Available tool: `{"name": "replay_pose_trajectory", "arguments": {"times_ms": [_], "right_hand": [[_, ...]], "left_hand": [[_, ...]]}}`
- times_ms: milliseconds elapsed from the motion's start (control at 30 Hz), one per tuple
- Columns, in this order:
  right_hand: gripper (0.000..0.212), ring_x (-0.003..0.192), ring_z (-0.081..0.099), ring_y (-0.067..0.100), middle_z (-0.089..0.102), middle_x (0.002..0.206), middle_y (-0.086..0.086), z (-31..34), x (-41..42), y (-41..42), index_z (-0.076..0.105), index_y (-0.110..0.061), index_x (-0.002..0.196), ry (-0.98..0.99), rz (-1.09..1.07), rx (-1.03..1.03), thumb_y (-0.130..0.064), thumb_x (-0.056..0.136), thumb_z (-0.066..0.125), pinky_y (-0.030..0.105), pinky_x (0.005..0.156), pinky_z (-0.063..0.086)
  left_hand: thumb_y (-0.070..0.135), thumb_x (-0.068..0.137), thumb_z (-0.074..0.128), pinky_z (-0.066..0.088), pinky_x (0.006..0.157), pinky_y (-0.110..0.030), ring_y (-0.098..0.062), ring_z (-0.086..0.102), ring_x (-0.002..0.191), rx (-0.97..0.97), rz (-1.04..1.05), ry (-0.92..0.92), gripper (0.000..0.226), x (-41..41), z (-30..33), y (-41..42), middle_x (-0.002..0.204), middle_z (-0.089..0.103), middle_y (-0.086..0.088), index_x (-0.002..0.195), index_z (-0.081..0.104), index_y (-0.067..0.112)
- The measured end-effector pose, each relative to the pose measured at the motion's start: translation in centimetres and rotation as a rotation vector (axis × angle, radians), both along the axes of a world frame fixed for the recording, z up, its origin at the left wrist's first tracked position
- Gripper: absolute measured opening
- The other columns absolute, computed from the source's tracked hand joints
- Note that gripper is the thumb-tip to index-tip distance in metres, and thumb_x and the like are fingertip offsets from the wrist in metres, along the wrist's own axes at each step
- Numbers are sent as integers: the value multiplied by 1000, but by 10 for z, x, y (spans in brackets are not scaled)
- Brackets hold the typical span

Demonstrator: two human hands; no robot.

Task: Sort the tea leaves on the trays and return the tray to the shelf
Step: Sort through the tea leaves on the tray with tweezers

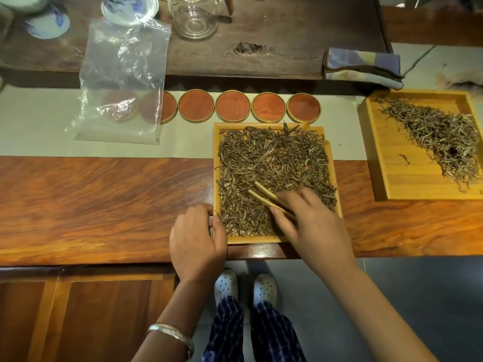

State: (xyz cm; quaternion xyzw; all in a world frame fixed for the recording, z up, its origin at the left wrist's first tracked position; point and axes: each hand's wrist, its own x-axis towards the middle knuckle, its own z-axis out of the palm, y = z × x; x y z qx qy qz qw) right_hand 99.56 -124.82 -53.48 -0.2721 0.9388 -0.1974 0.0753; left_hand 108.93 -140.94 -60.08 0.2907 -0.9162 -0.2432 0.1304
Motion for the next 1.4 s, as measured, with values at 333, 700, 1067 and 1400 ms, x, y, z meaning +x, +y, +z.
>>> {"name": "replay_pose_trajectory", "arguments": {"times_ms": [333, 700, 1067, 1400], "right_hand": [[28, 64, 61, 20, 57, 94, -1, -2, 7, 7, 63, -19, 110, 16, 7, 14, -38, 92, 53, 33, 44, 51], [27, 62, 60, 23, 56, 94, 3, -3, -1, -25, 61, -16, 109, 45, 47, 51, -37, 94, 52, 31, 45, 48], [29, 67, 62, 29, 58, 97, 8, -6, -12, -24, 62, -12, 110, 109, -111, 21, -35, 94, 54, 30, 46, 44], [27, 66, 60, 24, 58, 96, 5, -1, -13, -30, 62, -14, 110, 98, -72, -3, -35, 94, 54, 27, 47, 42]], "left_hand": [[27, 84, 43, 24, 61, -29, -14, 32, 62, 31, -1, 10, 16, -1, 4, 0, 69, 33, 10, 78, 29, 31], [29, 84, 41, 26, 58, -29, -13, 35, 60, 29, 6, 4, 9, -2, 5, 0, 67, 36, 8, 76, 38, 25], [25, 85, 42, 27, 58, -30, -13, 33, 63, -11, -11, 17, 11, -2, 5, 0, 72, 34, 9, 79, 47, 17], [27, 87, 40, 32, 59, -33, -21, 45, 64, -10, -31, -13, 20, -1, 4, 0, 72, 50, -2, 83, 53, 13]]}}
